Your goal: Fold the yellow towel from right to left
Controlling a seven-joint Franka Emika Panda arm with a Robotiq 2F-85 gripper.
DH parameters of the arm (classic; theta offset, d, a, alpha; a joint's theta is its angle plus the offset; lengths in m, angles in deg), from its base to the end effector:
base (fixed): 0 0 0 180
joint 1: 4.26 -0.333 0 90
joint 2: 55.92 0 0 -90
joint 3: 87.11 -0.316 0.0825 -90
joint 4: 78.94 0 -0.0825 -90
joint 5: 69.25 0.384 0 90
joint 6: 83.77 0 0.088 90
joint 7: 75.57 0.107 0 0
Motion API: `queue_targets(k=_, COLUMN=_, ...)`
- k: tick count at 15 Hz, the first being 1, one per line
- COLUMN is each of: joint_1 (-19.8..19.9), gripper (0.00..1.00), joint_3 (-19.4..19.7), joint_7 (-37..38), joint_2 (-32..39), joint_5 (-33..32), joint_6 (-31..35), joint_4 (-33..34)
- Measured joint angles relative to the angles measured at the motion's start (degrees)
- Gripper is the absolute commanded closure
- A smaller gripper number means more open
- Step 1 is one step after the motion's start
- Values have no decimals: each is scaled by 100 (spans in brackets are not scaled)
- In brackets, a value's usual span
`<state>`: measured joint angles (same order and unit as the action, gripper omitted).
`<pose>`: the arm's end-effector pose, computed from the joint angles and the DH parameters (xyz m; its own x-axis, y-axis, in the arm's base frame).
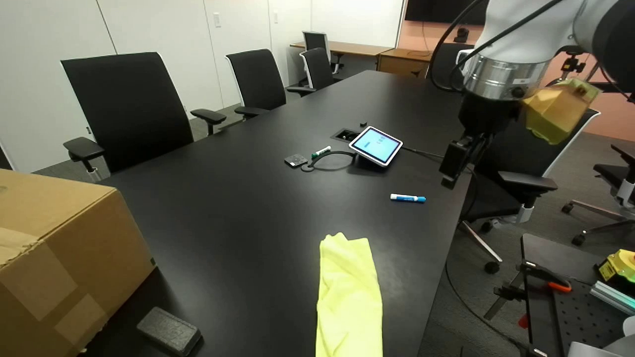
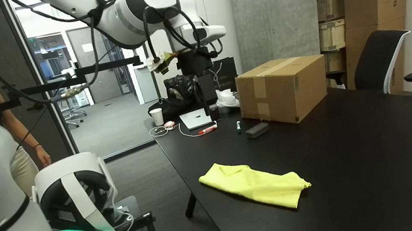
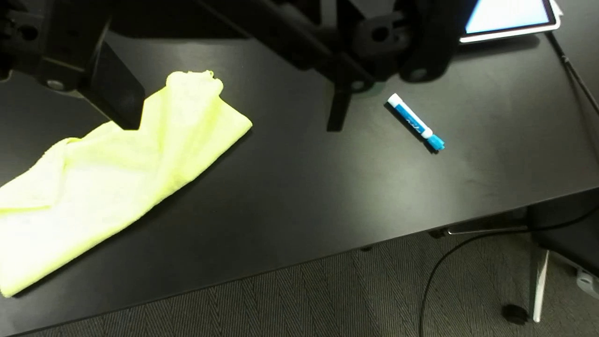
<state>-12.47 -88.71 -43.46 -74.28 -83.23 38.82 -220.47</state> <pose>0.4283 0.0637 0.4111 0.9652 -0.2452 0.0911 -0.2586 -0.9468 0.1916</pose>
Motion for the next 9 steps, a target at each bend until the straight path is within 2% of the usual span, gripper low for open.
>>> queue_targets(k=5, joint_1=202, gripper=0, joint_3=-156, joint_7=-421, joint_2=-588, joint_5=300, joint_6=-66, joint_4=-273)
queue_targets(k=9, joint_1=329, gripper=0, joint_3=-273, joint_7=-430, joint_2=-584, joint_5=310, joint_6=-65, joint_4=-305)
